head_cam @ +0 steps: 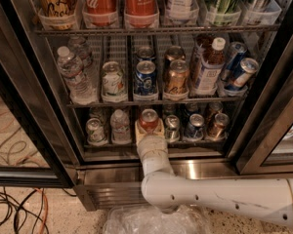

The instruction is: Pick coke can from bottom shelf of fridge

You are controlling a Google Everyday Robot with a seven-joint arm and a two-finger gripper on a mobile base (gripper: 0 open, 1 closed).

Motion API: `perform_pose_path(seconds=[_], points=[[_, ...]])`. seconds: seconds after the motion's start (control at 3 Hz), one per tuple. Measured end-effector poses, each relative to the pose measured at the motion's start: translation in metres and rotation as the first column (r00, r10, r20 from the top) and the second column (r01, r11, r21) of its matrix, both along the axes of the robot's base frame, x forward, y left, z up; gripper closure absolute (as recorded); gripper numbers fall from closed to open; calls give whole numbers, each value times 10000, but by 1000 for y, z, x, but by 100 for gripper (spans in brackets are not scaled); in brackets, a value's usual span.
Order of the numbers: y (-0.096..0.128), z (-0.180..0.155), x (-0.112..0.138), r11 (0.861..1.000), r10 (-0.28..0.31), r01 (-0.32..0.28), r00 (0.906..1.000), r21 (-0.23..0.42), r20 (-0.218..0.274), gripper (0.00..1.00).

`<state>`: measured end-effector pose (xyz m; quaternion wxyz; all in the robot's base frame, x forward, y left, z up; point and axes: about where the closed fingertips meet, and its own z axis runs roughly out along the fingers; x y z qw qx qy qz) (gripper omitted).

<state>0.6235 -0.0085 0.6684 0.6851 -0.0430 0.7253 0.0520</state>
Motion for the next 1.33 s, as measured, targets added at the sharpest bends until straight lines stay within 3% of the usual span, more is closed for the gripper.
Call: perform_pose_path(seconds=[0.33,0.67,1.0,1.33], points=[[-13,-2,-21,9969,785,-779,9955,142,-523,100],[-41,-6,-34,9883,1449,-1406,9866,595,-746,100],[-59,1,-46,9680,2268,-2181,9721,1244,-600,100],[-74,18,-62,9334,2928,-2780,9556,2270,-334,100]])
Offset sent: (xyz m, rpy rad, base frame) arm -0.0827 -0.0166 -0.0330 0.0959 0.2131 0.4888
